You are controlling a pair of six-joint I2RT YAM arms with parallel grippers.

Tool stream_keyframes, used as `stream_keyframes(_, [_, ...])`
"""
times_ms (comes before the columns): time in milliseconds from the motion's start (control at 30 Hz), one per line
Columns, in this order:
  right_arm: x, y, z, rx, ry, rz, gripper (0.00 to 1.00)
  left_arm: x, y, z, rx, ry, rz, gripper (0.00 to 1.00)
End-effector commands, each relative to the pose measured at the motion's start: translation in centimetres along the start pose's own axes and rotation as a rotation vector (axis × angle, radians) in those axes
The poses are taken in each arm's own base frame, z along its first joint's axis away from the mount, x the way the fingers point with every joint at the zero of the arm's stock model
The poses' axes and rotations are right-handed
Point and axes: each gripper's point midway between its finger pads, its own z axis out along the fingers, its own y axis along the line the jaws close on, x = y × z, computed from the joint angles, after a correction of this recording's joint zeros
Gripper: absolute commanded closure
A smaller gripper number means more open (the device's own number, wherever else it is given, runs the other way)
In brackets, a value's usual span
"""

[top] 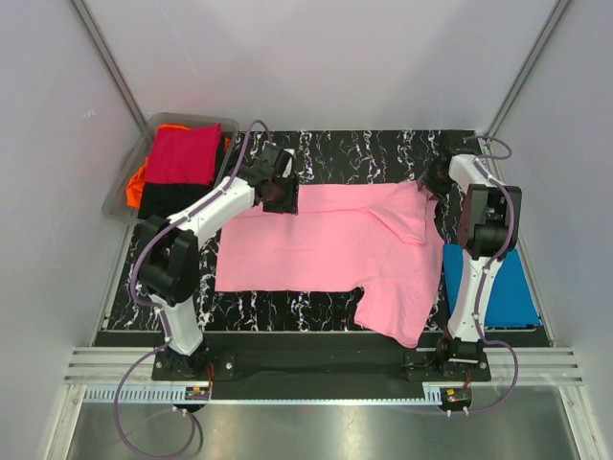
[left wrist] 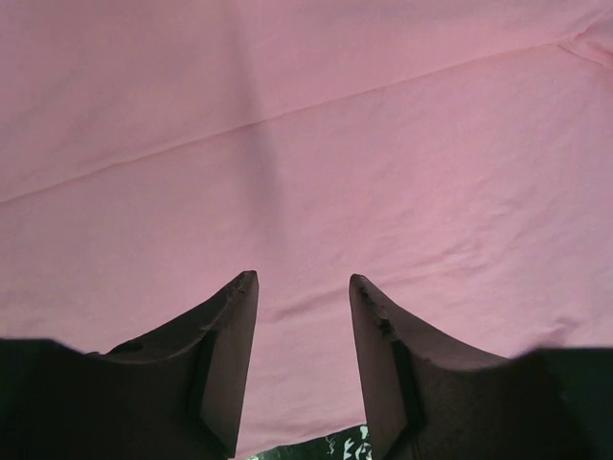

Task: Fold and stack the t-shirts
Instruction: Fold the tshirt

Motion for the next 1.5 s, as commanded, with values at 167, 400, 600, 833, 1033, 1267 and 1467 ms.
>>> stream_keyframes(167, [-3.9,0.9,-4.5,-0.013,-0.048,-0.165,0.35,-2.5,-5.2,-0.3,0.178,-0.033,-0.026,0.5])
stream_keyframes(400, [0.4,-0.8,-11.9,-0.064,-0.031,-0.198,0.29,-0.9,-9.1,-1.2,0.25,-0.024,-0.03,0.51])
stream_keyframes(600, [9.0,-1.4,-13.1,-0.118,0.064,-0.277,0.51,-0.3,-13.3,-2.1,0.376,-0.024,-0.098,0.59])
stream_keyframes(833, [13.4,-1.8,-11.5,-0.132,0.133,-0.307,0.53,0.9,-15.6,-1.6,0.481,-0.002,-0.229,0.63])
stream_keyframes(1033, [14.8,-1.3,-9.2,-0.127,0.173,-0.267,0.61,1.9,-15.1,0.1,0.467,0.012,-0.276,0.66])
stream_keyframes(1267, [12.5,-1.4,-6.9,-0.037,0.092,-0.248,0.63,2.5,-15.1,0.4,0.472,0.022,-0.244,0.69])
stream_keyframes(1467, [8.8,-0.3,-6.1,-0.007,0.014,-0.251,0.61,3.1,-14.7,0.1,0.475,0.019,-0.204,0.69])
